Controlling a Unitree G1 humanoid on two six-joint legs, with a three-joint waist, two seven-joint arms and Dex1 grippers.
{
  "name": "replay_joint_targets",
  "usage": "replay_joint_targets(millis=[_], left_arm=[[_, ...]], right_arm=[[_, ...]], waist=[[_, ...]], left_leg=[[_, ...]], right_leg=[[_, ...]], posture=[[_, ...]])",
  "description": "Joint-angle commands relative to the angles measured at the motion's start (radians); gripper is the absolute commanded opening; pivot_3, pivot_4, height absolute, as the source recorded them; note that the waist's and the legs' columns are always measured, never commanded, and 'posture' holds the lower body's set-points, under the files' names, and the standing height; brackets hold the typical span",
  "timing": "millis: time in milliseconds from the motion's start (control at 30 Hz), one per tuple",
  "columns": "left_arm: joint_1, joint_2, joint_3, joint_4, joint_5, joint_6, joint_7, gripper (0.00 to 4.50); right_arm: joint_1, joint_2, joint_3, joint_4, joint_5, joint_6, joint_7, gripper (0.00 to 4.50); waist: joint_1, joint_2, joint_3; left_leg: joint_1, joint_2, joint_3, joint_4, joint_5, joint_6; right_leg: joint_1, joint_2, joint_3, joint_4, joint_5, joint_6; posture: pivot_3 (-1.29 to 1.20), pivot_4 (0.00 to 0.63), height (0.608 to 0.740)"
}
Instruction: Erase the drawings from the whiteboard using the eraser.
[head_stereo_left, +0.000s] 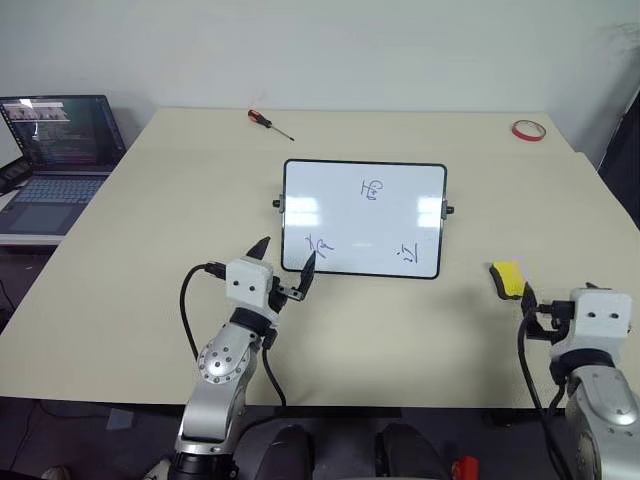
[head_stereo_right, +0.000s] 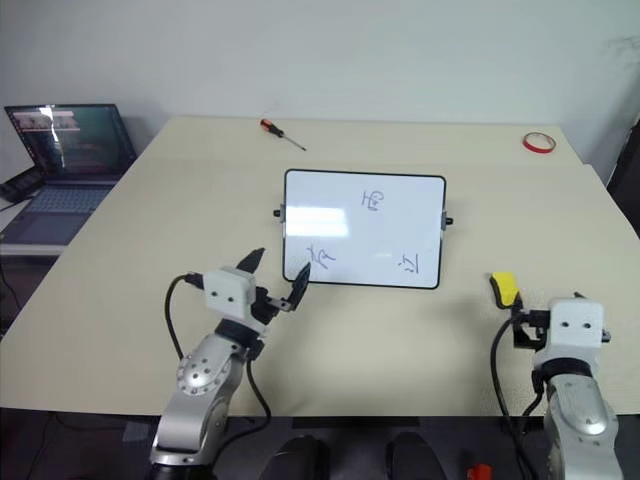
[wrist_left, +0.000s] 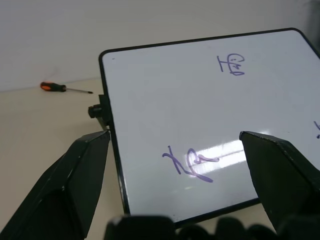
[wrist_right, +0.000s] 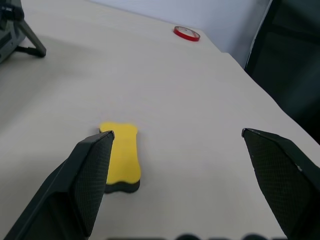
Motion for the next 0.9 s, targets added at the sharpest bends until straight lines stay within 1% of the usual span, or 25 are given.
replay_joint_targets(millis=[33, 167, 333, 400, 500, 567, 633, 700, 833, 900], left_arm=[[-0.104, 0.027, -0.008, 0.038, -0.072, 0.012, -0.115, 4.50], [-0.200, 0.040, -0.066, 0.108, -0.151, 0.034, -0.283, 4.50], [-0.289, 0.034, -0.125, 0.190, -0.201, 0.012, -0.454, 4.50], [-0.334, 0.035, -0.159, 0.259, -0.203, -0.009, -0.547, 4.50], [-0.409, 0.023, -0.181, 0.405, -0.165, -0.086, -0.616, 4.50], [-0.441, 0.021, -0.202, 0.458, -0.161, -0.101, -0.672, 4.50], [-0.469, 0.024, -0.226, 0.510, -0.122, -0.154, -0.704, 4.50], [-0.498, 0.014, -0.235, 0.561, -0.082, -0.211, -0.696, 4.50], [-0.533, -0.027, -0.227, 0.592, -0.077, -0.230, -0.686, 4.50], [-0.540, -0.038, -0.231, 0.597, -0.056, -0.257, -0.674, 4.50]], right_arm=[[-0.029, -0.005, -0.036, -0.055, 0.041, 0.052, 0.003, 4.48], [-0.071, 0.007, -0.054, -0.061, 0.081, 0.111, -0.011, 4.48], [-0.107, 0.014, -0.053, -0.039, 0.114, 0.166, -0.011, 4.48], [-0.135, 0.012, -0.056, -0.017, 0.134, 0.189, -0.009, 4.48], [-0.195, -0.009, -0.078, 0.032, 0.143, 0.219, -0.015, 4.48], [-0.235, -0.023, -0.090, 0.075, 0.152, 0.250, -0.017, 4.48], [-0.270, -0.033, -0.093, 0.111, 0.170, 0.280, -0.015, 4.48], [-0.307, -0.033, -0.096, 0.145, 0.191, 0.305, -0.011, 4.48], [-0.357, -0.037, -0.096, 0.194, 0.212, 0.327, -0.010, 4.48], [-0.350, -0.074, -0.054, 0.220, 0.188, 0.317, 0.016, 4.48]], waist=[[0.002, 0.000, 0.000], [0.001, 0.000, 0.000], [-0.003, 0.000, 0.000], [-0.003, 0.000, 0.000], [-0.003, 0.000, 0.000], [-0.003, 0.000, 0.000], [-0.003, 0.000, 0.000], [-0.003, 0.000, 0.000], [-0.002, 0.000, 0.000], [-0.002, 0.000, 0.000]], left_leg=[[0.000, 0.000, 0.000, 0.000, 0.000, 0.000], [0.000, -0.001, 0.001, 0.000, 0.000, 0.000], [-0.001, 0.000, 0.000, 0.000, 0.000, 0.000], [-0.001, 0.000, 0.001, 0.000, 0.000, 0.000], [0.000, -0.001, 0.001, 0.001, 0.000, 0.000], [0.000, -0.001, 0.001, 0.001, 0.000, 0.000], [0.000, -0.001, 0.001, 0.000, 0.000, 0.000], [-0.001, 0.000, 0.001, 0.000, 0.000, 0.000], [-0.002, 0.000, 0.001, 0.000, 0.000, 0.000], [-0.002, 0.000, 0.000, 0.000, 0.000, 0.000]], right_leg=[[0.000, 0.001, 0.000, 0.000, 0.000, 0.000], [0.000, 0.001, 0.000, 0.000, 0.000, 0.000], [-0.001, 0.001, 0.000, 0.000, 0.000, 0.000], [-0.001, 0.001, 0.001, 0.000, 0.000, 0.000], [0.000, 0.002, 0.001, 0.001, 0.000, 0.000], [0.000, 0.002, 0.001, 0.001, 0.000, 0.000], [-0.001, 0.002, 0.001, 0.001, 0.000, 0.000], [-0.001, 0.003, 0.001, 0.000, 0.000, 0.000], [-0.002, 0.002, 0.001, 0.000, 0.000, 0.000], [-0.002, 0.002, 0.001, 0.000, 0.000, 0.000]], posture=[[0.00, 0.150, 0.740], [0.00, 0.150, 0.740], [0.00, 0.150, 0.740], [0.00, 0.150, 0.740], [0.00, 0.150, 0.740], [0.00, 0.150, 0.740], [0.00, 0.150, 0.740], [0.00, 0.150, 0.740], [0.00, 0.150, 0.740], [0.00, 0.150, 0.740]])
